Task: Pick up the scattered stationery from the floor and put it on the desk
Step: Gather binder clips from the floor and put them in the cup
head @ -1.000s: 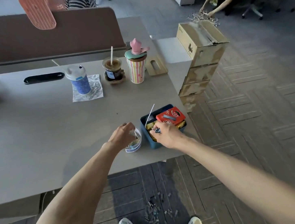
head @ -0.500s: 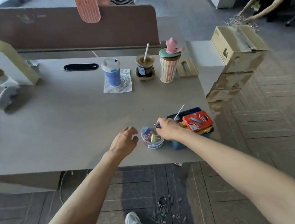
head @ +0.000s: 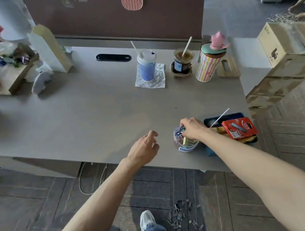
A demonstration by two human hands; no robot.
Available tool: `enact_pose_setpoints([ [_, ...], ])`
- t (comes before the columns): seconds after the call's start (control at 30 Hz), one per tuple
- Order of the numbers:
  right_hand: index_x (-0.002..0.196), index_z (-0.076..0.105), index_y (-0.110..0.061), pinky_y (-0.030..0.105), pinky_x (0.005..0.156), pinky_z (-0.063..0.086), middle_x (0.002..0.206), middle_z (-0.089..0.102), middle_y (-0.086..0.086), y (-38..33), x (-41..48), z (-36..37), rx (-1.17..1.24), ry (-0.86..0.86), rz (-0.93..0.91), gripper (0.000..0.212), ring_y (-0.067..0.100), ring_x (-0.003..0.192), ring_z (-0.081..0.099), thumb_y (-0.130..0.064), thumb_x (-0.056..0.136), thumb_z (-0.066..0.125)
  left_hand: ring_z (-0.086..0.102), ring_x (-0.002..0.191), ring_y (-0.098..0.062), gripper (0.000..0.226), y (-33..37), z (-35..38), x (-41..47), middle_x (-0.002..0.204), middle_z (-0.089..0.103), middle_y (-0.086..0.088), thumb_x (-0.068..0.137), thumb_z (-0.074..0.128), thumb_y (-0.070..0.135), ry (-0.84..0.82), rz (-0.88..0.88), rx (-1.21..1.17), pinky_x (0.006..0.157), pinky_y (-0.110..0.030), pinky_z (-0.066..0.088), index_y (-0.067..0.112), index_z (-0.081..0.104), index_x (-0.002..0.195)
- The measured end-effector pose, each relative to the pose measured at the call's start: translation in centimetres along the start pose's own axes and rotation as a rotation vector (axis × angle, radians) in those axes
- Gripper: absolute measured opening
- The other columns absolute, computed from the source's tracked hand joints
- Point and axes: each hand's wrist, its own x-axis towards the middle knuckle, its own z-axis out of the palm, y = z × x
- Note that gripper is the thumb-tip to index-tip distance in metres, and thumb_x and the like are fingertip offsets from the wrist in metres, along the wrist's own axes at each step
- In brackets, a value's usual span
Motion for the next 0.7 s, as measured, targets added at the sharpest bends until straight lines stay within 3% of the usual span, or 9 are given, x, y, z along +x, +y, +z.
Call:
enact_pose_setpoints([
  [0.33,0.105,0.065,-0.014,0.033,0.083,0.051,0.11,0.066,0.01,1.4,-1.2,-0.1,0.11,0.093,-0.098,0.025,0.028,0.1,0.061,-0.001,0.084,0.058,0.061,0.095,-0.029,0.033,1.4,0.7,0.2,0.117,0.062,-0.008,0.092,0.049,0.018,-0.037,0.031,0.03,0.079,-0.034,0.05,0.013,0.047,0.124],
  [0.57,0.111,0.063,-0.012,0.03,0.08,0.047,0.114,0.064,0.01,3.0,-5.8,-1.6,0.174,0.198,-0.19,0.021,0.025,0.099,0.06,-0.008,0.092,0.055,0.059,0.103,-0.024,0.031,4.7,1.1,-0.2,0.123,0.058,-0.007,0.093,0.048,0.017,-0.04,0.032,0.072,0.084,-0.031,0.048,0.015,0.054,0.123],
  [0.7,0.11,0.063,-0.011,0.028,0.07,0.041,0.111,0.063,0.009,6.0,-10.7,-0.8,0.196,0.228,-0.236,0.018,0.025,0.098,0.061,-0.015,0.095,0.053,0.056,0.109,-0.026,0.034,7.8,2.3,-1.5,0.128,0.055,-0.008,0.092,0.047,0.016,-0.067,0.021,0.117,0.088,-0.032,0.045,0.018,0.053,0.125],
])
